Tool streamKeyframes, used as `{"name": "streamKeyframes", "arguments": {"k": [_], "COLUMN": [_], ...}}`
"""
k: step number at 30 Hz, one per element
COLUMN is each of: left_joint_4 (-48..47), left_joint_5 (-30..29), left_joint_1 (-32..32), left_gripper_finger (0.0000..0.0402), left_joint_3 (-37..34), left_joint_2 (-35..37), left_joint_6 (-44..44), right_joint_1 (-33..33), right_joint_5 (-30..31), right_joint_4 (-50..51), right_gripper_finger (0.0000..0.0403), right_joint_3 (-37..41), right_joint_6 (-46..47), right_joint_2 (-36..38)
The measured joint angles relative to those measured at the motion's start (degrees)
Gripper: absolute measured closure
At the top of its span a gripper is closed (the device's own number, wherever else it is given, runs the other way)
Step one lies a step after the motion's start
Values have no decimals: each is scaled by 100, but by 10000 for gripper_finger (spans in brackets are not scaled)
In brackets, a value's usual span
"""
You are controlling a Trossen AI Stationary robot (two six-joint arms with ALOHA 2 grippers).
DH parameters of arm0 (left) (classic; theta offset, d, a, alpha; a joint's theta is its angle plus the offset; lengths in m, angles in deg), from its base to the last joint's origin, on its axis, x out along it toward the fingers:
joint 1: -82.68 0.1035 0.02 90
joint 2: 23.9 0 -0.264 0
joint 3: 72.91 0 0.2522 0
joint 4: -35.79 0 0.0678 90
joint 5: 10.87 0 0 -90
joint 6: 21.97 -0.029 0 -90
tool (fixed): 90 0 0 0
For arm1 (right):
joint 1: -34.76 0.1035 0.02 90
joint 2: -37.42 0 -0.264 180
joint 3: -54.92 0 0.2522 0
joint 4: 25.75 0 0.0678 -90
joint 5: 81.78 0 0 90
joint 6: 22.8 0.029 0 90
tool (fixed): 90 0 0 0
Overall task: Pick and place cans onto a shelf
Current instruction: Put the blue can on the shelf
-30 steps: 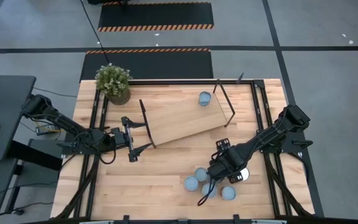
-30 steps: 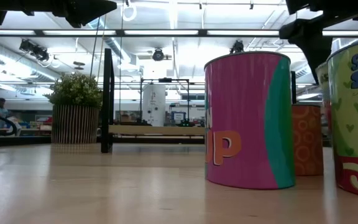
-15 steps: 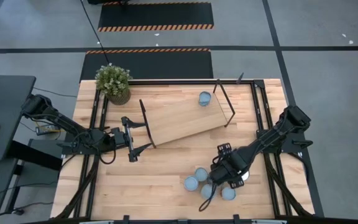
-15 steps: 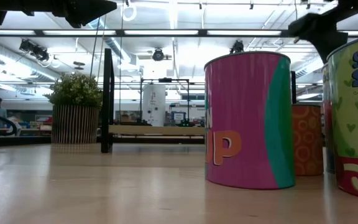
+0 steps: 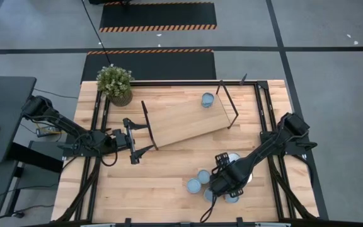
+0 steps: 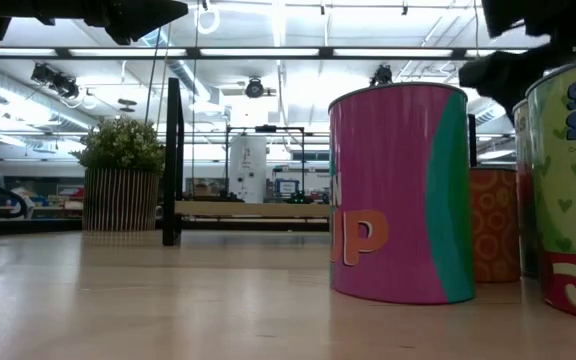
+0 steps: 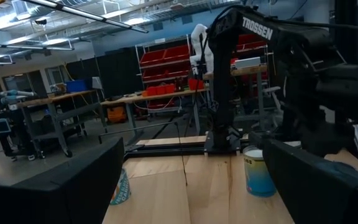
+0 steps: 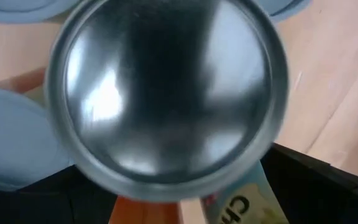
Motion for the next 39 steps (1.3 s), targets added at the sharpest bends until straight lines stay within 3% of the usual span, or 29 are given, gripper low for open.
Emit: {"name": "streamKeyframes", "arguments": {"k": [22, 29, 33, 39], "left_joint_4": [-9, -9, -7, -4], "left_joint_5": [1, 0, 2, 0], "left_joint_1": [2, 0, 0, 0], "left_gripper_finger": [13, 13, 13, 13], "left_joint_3": [0, 0, 0, 0], "left_joint_2": [-7, -6, -6, -4], "left_joint_6": [2, 2, 2, 4], "right_joint_1": [-78, -182, -289, -426], "right_joint_5": [-295, -305, -451, -418], "right_joint_4": [-1190, -1187, -833, 142], "right_gripper_finger": [30, 70, 95, 87], "right_joint_3": [2, 2, -189, -950], "right_joint_6": [-40, -53, -57, -203], "right_joint_2": [4, 2, -4, -4]}}
